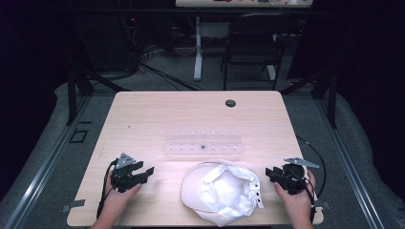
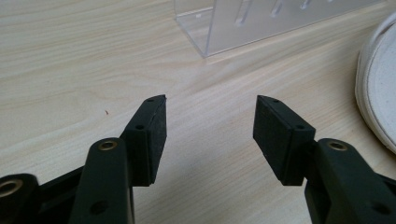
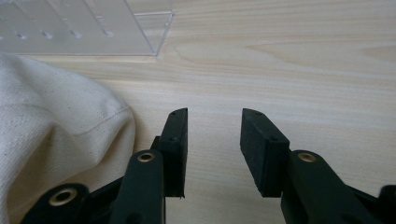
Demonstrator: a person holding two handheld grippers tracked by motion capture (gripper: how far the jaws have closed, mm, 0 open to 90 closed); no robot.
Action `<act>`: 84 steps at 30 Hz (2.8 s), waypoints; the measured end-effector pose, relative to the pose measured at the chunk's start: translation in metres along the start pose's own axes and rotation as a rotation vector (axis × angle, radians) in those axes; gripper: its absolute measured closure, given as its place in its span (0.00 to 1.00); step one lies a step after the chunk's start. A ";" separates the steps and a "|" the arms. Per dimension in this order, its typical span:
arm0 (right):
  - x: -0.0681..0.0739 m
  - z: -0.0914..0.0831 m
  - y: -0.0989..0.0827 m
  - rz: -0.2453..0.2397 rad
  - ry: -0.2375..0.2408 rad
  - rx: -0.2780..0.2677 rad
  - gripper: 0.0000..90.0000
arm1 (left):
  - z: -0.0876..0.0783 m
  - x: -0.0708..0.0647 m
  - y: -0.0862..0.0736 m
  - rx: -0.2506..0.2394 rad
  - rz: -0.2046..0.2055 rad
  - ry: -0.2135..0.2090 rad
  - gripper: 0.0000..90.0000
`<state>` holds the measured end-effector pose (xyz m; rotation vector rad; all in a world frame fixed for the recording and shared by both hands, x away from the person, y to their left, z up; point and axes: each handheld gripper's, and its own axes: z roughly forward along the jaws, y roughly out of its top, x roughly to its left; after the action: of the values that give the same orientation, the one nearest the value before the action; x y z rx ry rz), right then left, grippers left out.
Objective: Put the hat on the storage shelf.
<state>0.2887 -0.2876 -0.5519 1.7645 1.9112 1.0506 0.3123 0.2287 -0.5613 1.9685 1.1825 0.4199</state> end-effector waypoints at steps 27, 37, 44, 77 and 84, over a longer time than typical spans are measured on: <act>0.008 -0.030 0.041 0.085 0.161 0.241 0.54 | -0.002 -0.017 0.007 -0.010 0.041 -0.009 0.49; 0.013 -0.044 0.044 0.110 0.201 0.296 0.52 | 0.002 -0.023 0.010 -0.013 0.068 -0.023 0.49; 0.018 -0.045 0.043 0.112 0.227 0.335 0.50 | 0.003 -0.025 0.009 -0.002 0.085 -0.026 0.49; 0.044 -0.012 0.012 0.192 0.400 0.517 0.47 | 0.004 -0.026 0.008 -0.004 0.108 -0.012 0.49; 0.046 -0.017 0.020 0.217 0.423 0.511 0.48 | 0.003 -0.024 0.009 -0.008 0.106 -0.006 0.49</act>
<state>0.2835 -0.2496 -0.5157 2.2004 2.4599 1.1548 0.3072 0.2044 -0.5538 2.0302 1.0740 0.4718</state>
